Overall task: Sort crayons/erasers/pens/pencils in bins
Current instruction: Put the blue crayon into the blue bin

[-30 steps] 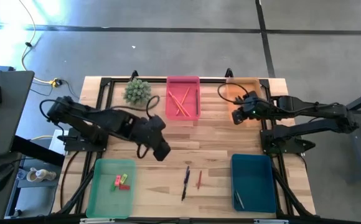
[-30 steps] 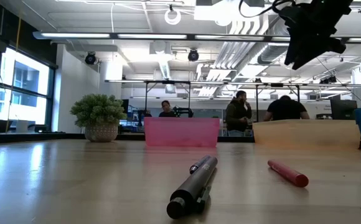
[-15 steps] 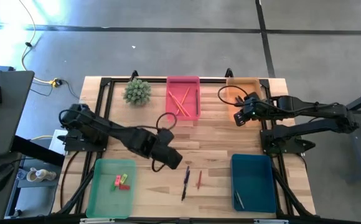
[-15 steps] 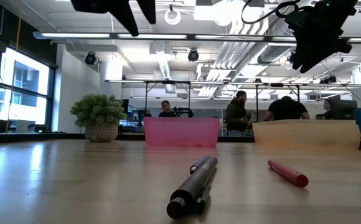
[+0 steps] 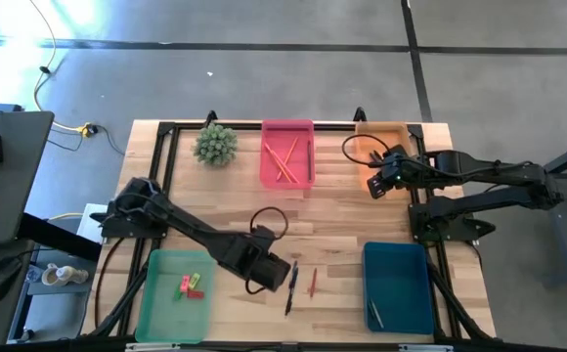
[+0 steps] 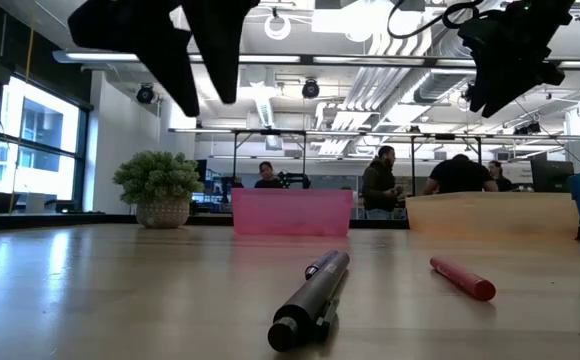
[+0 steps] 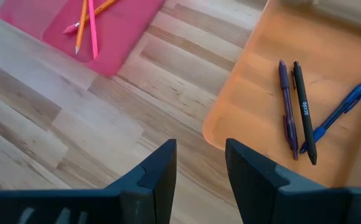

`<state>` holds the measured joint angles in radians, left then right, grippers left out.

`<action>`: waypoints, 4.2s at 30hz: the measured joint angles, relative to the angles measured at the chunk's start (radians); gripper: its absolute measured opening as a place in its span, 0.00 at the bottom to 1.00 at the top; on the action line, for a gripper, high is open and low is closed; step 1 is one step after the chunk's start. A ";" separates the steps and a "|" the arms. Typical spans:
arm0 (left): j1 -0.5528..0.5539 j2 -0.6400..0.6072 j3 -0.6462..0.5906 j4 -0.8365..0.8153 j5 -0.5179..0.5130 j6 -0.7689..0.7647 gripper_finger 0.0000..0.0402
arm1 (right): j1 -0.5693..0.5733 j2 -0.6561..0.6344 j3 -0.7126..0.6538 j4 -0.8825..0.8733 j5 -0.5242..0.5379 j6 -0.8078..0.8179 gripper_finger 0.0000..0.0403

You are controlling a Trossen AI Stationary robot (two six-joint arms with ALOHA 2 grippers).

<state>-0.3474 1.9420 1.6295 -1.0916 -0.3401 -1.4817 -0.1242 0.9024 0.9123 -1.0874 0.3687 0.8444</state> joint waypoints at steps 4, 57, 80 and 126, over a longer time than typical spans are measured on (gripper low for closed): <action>-0.003 0.046 0.000 0.048 0.002 -0.018 0.39 | 0.000 0.000 0.000 0.000 0.000 0.000 0.32; 0.085 0.296 0.002 0.413 0.027 0.225 0.24 | 0.000 0.002 0.000 0.008 0.019 -0.007 0.32; 0.067 0.322 0.006 0.331 0.126 0.511 0.02 | 0.000 0.001 0.000 0.008 0.017 -0.011 0.32; 0.210 0.237 -0.003 0.684 0.616 0.755 0.00 | 0.767 -0.129 -0.096 0.188 -0.102 0.261 0.32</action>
<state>-0.1378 2.1795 1.6268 -0.4076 0.2754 -0.7265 0.6425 0.7731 0.8160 -0.8996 0.2666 1.1052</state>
